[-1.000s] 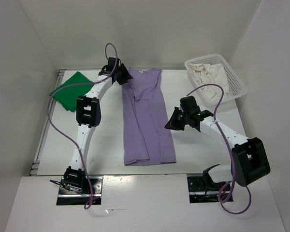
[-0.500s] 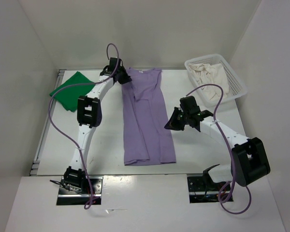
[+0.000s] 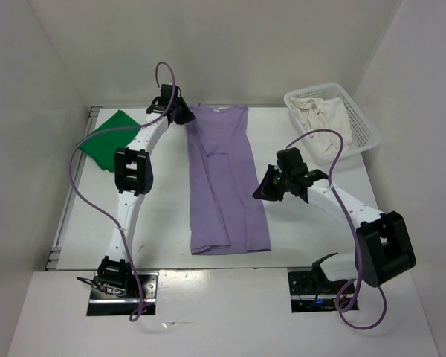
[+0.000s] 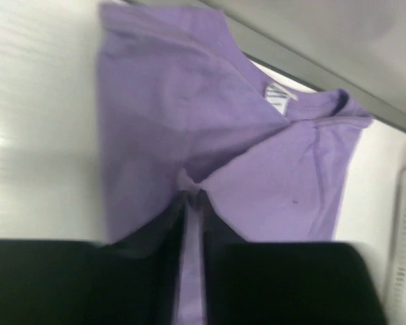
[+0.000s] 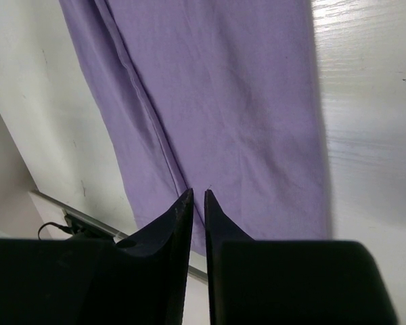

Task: Fold and stack the t-shirts
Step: Rotate the tshirt 90 degrees

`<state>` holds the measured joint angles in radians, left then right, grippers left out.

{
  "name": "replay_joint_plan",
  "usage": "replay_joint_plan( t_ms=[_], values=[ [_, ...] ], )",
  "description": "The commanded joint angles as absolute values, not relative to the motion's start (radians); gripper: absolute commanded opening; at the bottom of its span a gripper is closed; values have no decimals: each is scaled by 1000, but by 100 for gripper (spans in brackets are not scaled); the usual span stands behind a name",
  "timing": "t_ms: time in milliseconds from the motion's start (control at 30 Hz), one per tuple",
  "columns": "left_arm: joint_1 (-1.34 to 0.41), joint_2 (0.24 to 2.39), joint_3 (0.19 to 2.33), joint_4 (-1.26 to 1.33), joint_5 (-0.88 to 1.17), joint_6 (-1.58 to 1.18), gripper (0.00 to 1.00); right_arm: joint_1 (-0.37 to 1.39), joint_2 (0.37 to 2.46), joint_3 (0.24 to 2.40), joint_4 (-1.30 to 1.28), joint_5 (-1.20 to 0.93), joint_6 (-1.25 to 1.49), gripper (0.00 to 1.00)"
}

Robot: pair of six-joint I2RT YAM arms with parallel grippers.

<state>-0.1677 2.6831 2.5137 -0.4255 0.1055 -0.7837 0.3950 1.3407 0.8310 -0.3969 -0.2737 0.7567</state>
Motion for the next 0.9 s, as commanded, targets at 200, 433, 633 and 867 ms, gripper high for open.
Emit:
replay_joint_plan(
  t_ms=[200, 433, 633, 867],
  values=[
    [-124, 2688, 2597, -391, 110, -759, 66, 403, 1333, 838, -403, -250, 741, 25],
    [-205, 2338, 2026, -384, 173, -640, 48, 403, 1220, 752, -462, -103, 827, 0],
    [-236, 1805, 1254, -218, 287, -764, 28, 413, 1085, 617, -499, -98, 959, 6],
    [-357, 1393, 829, -397, 313, -828, 49, 452, 1040, 526, -526, -98, 1046, 34]
  ],
)
